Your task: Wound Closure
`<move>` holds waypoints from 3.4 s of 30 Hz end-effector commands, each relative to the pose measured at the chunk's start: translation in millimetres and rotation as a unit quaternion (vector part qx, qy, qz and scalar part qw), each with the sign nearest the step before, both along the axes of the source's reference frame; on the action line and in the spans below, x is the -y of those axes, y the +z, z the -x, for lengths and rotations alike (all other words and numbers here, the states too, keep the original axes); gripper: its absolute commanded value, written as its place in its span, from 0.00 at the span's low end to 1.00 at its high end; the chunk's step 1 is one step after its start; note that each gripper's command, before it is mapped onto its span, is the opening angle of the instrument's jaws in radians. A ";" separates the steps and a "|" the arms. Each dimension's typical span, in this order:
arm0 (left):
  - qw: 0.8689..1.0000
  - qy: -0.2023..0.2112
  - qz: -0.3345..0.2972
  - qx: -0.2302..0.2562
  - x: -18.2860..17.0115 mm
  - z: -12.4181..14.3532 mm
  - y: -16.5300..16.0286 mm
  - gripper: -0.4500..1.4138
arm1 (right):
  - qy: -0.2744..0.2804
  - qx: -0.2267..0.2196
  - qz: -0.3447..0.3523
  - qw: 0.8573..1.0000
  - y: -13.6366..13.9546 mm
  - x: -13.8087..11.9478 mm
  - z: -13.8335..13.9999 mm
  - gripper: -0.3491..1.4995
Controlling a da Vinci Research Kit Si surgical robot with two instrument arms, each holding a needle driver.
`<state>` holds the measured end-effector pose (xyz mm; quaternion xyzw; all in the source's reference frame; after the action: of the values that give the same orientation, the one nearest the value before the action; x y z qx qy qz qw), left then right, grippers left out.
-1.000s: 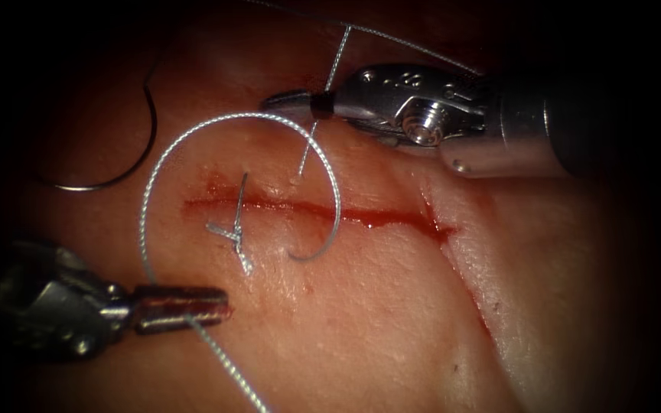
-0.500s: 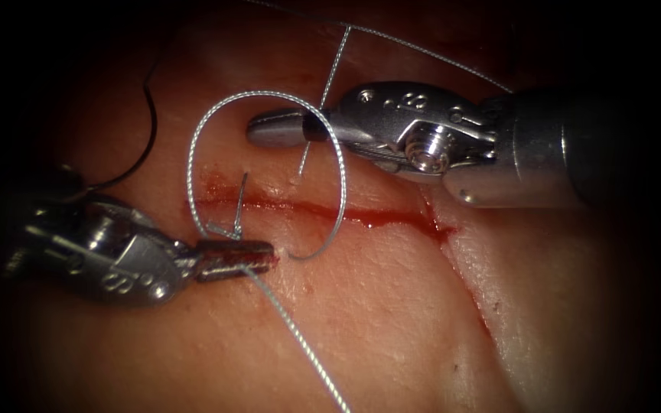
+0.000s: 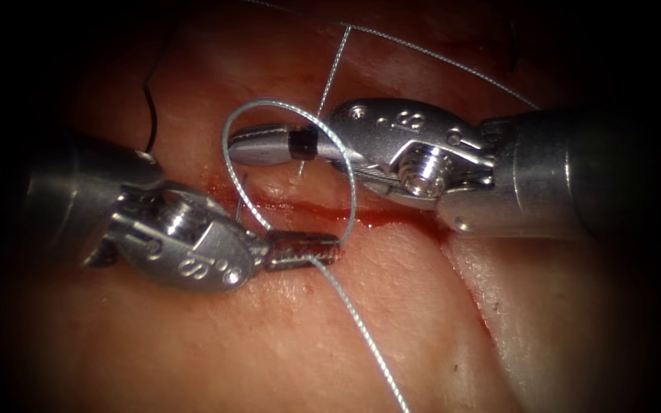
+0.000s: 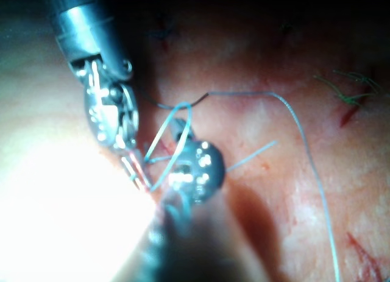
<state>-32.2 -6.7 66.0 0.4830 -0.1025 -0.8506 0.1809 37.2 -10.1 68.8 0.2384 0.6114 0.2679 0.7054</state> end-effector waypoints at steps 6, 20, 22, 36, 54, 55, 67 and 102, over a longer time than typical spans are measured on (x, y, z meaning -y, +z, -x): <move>0.999 -0.003 -0.027 0.028 -1.0 -1.0 0.0 0.00 | -0.009 0.001 -0.001 1.000 0.0 0.2 -0.5 0.00; 0.999 -0.031 -0.026 0.020 -3.9 -5.0 -3.4 0.00 | -0.010 0.006 0.000 1.000 0.5 0.0 0.9 0.00; 0.999 -0.030 -0.022 0.020 -4.3 -5.6 -1.8 0.00 | -0.009 0.008 -0.002 1.000 0.0 -0.3 1.1 0.00; 0.999 -0.012 -0.031 0.024 -3.7 -0.6 2.2 0.00 | 0.007 0.001 -0.004 1.000 -0.5 -1.0 0.2 0.00; 0.999 0.008 -0.038 0.018 -1.1 -0.2 -1.3 0.00 | 0.069 0.026 0.002 0.997 1.4 -3.1 -2.0 0.76; 0.999 0.007 -0.037 0.017 -1.0 -0.5 -1.5 0.00 | 0.070 0.028 0.002 0.997 1.5 -3.1 -1.8 0.76; 1.000 0.007 -0.029 0.001 -0.4 -1.4 -4.9 0.00 | 0.067 0.027 0.008 0.997 2.1 -1.7 -0.9 0.69; 0.989 -0.031 -0.042 0.140 -11.0 -2.9 -5.9 0.00 | 0.017 0.026 0.020 0.999 2.4 4.4 -2.0 0.50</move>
<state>-28.7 4.6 59.8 0.6081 -0.1059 -0.7791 0.1094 38.4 -14.4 70.6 0.2071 0.6020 0.2724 0.7215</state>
